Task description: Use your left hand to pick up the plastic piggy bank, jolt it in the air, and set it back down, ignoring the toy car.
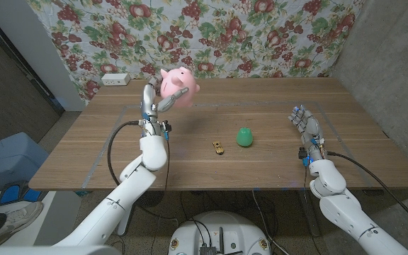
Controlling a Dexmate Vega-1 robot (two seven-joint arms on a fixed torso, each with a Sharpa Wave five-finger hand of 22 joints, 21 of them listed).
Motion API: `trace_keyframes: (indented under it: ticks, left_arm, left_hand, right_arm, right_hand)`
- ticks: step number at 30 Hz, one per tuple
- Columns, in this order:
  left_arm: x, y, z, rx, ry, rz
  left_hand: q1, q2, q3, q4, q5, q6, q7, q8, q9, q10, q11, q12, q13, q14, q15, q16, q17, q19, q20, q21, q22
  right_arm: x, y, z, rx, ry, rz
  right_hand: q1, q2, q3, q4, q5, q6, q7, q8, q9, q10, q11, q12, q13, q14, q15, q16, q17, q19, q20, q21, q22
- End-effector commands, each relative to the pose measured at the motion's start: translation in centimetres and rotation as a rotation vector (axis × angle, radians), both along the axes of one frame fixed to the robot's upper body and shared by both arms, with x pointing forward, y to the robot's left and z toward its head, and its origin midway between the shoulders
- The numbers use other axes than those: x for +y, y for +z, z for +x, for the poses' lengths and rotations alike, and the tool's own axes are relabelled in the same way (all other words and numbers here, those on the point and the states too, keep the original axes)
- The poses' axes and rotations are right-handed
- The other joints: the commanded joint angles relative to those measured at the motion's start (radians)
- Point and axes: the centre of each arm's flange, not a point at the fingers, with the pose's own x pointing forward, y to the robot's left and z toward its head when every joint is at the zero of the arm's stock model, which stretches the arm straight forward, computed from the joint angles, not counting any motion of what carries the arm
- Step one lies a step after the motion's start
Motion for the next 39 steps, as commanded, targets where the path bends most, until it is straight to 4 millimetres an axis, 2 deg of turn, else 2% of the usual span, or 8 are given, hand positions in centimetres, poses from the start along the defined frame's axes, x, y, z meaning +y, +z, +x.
trace_keyframes:
  ticks: [1, 6, 22, 39]
  left_arm:
    - [-0.53, 2.40, -1.29, 0.129, -0.027, 0.100]
    - [-0.53, 2.65, -0.95, 0.186, -0.026, 0.124]
    - [-0.38, 2.64, -0.89, 0.214, -0.025, 0.144]
    - [0.11, 2.03, -1.46, 0.001, -0.028, 0.041]
  left_hand:
    - [0.442, 0.448, 0.139, 0.010, 0.134, 0.374, -0.174, 0.058, 0.140, 0.271, -0.263, -0.005, 0.005, 0.397, -0.549, 0.000, 0.019, 0.124, -0.361, 0.054, 0.001]
    - [0.441, 0.448, 0.142, 0.010, 0.135, 0.373, -0.174, 0.057, 0.143, 0.270, -0.262, -0.009, 0.006, 0.397, -0.549, -0.003, 0.019, 0.121, -0.360, 0.060, -0.002]
    - [0.439, 0.446, 0.150, 0.010, 0.138, 0.374, -0.176, 0.053, 0.148, 0.275, -0.262, -0.017, 0.011, 0.400, -0.549, -0.008, 0.020, 0.112, -0.359, 0.079, -0.009]
    - [0.437, 0.444, 0.157, 0.009, 0.140, 0.378, -0.173, 0.048, 0.148, 0.279, -0.264, -0.023, 0.016, 0.403, -0.549, -0.011, 0.022, 0.105, -0.359, 0.095, -0.012]
  right_arm:
    - [0.15, 0.11, 0.13, 0.003, -0.001, -0.003]
    - [0.23, 0.21, 0.15, 0.002, -0.002, -0.003]
    - [0.41, 0.39, 0.01, -0.001, -0.001, -0.013]
    - [0.50, 0.31, -0.15, -0.002, -0.007, -0.008]
  right_hand:
    - [-0.005, 0.002, 0.010, 0.000, 0.008, 0.008, -0.004, 0.000, 0.004, 0.009, 0.001, -0.001, 0.004, 0.007, -0.003, 0.002, -0.001, 0.007, -0.003, -0.005, 0.003]
    - [-0.005, 0.002, 0.010, 0.001, 0.008, 0.008, -0.003, 0.000, 0.004, 0.009, 0.002, -0.001, 0.004, 0.008, -0.002, 0.003, -0.001, 0.007, -0.003, -0.007, 0.003]
    - [-0.006, 0.002, 0.011, 0.001, 0.008, 0.008, -0.003, 0.000, 0.004, 0.010, 0.002, -0.001, 0.004, 0.008, -0.004, 0.003, -0.003, 0.010, -0.003, -0.013, 0.003]
    - [-0.007, 0.002, 0.011, 0.001, 0.008, 0.008, -0.004, 0.000, 0.004, 0.010, 0.002, -0.001, 0.004, 0.008, -0.002, 0.003, -0.004, 0.014, -0.002, -0.020, 0.003]
